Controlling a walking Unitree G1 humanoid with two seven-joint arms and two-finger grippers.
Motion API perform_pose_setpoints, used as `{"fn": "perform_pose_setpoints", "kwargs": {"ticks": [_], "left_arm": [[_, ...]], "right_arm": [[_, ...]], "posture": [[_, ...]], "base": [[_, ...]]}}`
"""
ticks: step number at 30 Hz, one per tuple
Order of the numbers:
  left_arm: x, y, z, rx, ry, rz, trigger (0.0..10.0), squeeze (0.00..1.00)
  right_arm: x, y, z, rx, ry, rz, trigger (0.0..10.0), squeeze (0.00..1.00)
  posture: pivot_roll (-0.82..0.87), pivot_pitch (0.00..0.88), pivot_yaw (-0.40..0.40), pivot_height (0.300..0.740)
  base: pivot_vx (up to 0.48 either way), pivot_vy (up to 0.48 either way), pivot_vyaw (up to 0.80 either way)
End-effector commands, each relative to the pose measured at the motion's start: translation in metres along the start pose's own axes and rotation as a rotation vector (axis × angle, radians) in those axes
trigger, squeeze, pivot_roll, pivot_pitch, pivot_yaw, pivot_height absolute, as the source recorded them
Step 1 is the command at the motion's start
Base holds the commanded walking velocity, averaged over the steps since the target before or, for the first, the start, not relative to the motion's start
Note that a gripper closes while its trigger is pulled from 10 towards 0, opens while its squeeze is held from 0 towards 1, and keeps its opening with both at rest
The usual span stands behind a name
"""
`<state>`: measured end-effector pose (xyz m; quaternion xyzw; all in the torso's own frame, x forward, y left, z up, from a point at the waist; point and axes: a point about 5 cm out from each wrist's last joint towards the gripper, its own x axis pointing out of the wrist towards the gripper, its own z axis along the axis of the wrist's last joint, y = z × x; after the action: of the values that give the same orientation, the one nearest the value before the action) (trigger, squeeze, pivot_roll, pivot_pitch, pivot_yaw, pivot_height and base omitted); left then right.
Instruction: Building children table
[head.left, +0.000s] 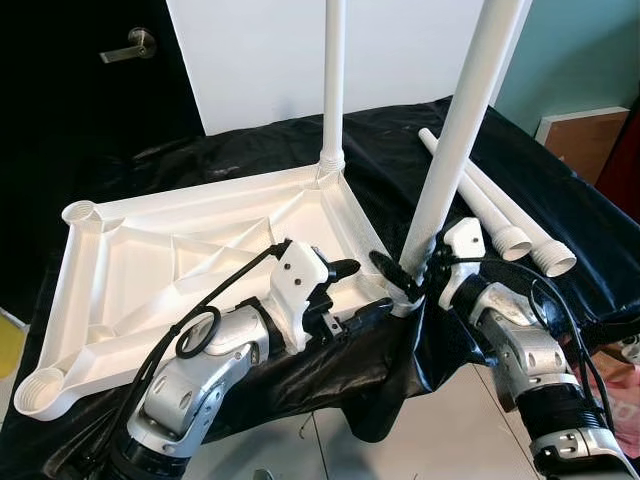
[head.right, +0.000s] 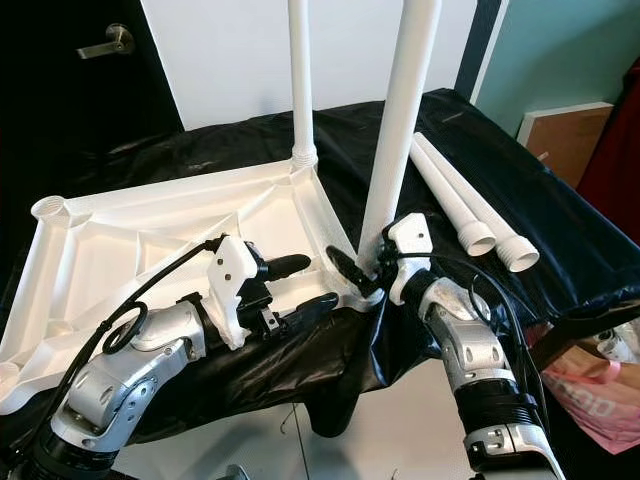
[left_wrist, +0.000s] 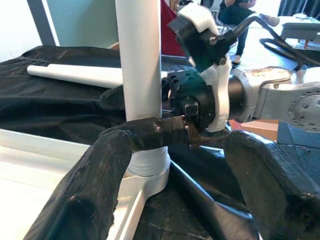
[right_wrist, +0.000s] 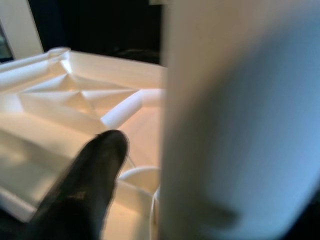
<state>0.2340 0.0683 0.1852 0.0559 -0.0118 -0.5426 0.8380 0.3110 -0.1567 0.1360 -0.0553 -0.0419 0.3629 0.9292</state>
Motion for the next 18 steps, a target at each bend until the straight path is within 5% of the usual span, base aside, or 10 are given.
{"fn": "perform_pose_setpoints", "kwargs": {"ticks": [1, 11, 12, 18], "left_arm": [[-0.002, -0.002, -0.004, -0.004, 0.019, -0.018, 10.0, 0.0], [-0.001, -0.003, -0.003, -0.009, 0.012, -0.02, 10.0, 0.0], [0.0, -0.004, -0.004, -0.011, 0.012, -0.018, 10.0, 0.0], [0.001, -0.005, -0.007, -0.017, 0.014, -0.005, 10.0, 0.0]], "right_arm": [[-0.002, 0.0, -0.006, 0.008, 0.021, 0.019, 0.0, 0.0], [-0.007, -0.013, -0.013, -0.005, 0.094, 0.062, 0.0, 0.0], [-0.006, -0.015, -0.014, -0.009, 0.104, 0.045, 10.0, 0.0], [-0.006, -0.012, -0.019, 0.007, 0.101, -0.037, 10.0, 0.0]], "posture": [[-0.02, 0.019, 0.02, 0.74], [-0.02, 0.023, 0.005, 0.74], [-0.02, 0.018, -0.003, 0.74], [-0.01, 0.015, -0.023, 0.74]], "base": [[0.0, 0.0, 0.0], [0.0, 0.0, 0.0], [0.0, 0.0, 0.0], [0.0, 0.0, 0.0]]}}
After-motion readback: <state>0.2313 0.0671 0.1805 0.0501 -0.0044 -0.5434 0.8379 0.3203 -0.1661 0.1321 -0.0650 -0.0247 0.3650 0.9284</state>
